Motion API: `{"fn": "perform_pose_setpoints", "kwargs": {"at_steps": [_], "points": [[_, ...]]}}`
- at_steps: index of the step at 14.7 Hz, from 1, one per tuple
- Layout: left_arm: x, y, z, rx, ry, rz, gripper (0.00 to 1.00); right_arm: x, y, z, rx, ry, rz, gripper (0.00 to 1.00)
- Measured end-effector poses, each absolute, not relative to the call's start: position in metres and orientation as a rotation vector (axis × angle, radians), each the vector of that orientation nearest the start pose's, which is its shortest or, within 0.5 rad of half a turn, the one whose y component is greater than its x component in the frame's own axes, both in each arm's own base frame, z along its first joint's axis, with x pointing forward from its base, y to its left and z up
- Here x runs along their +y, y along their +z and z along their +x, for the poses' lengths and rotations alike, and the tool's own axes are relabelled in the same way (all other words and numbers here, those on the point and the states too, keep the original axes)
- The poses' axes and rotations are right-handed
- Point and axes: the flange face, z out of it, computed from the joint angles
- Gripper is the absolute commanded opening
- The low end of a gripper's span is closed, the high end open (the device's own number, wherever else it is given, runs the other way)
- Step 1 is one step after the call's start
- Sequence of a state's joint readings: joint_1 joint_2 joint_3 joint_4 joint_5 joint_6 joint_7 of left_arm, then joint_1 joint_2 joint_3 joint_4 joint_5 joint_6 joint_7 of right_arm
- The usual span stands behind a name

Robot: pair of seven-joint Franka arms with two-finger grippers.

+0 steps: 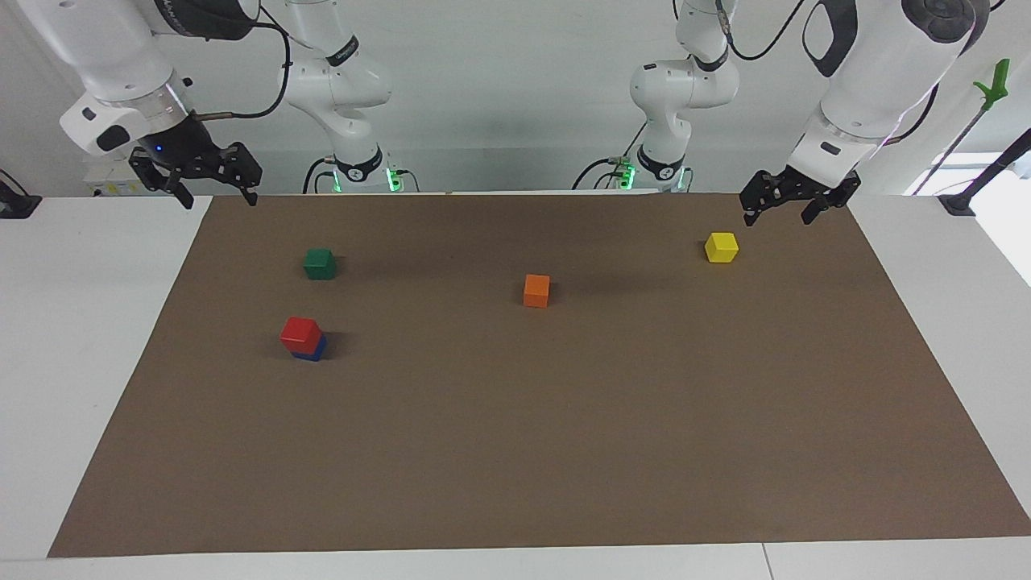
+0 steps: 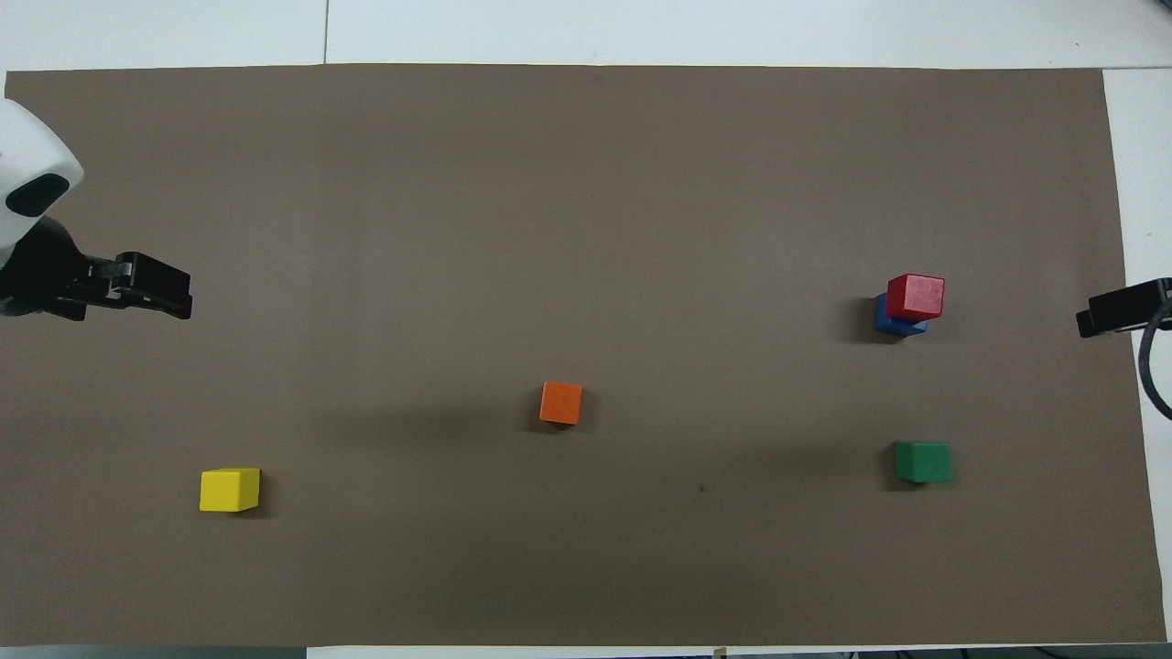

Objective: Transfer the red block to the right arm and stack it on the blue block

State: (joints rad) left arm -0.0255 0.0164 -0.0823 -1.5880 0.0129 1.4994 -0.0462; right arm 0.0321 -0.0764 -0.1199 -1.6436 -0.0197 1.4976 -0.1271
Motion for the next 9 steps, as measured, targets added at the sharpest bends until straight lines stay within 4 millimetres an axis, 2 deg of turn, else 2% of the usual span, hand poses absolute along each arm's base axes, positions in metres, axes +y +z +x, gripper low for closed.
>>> {"fn": "perform_pose_setpoints", "kwargs": {"at_steps": [6, 9], "points": [[-0.057, 0.579, 0.552, 0.095, 0.185, -3.115, 1.00, -0.051, 0.625, 0.520, -0.062, 0.111, -3.142, 1.00], [-0.057, 0.576, 0.552, 0.097, 0.190, -3.114, 1.00, -0.051, 0.625, 0.520, -0.062, 0.110, -3.142, 1.00]]}}
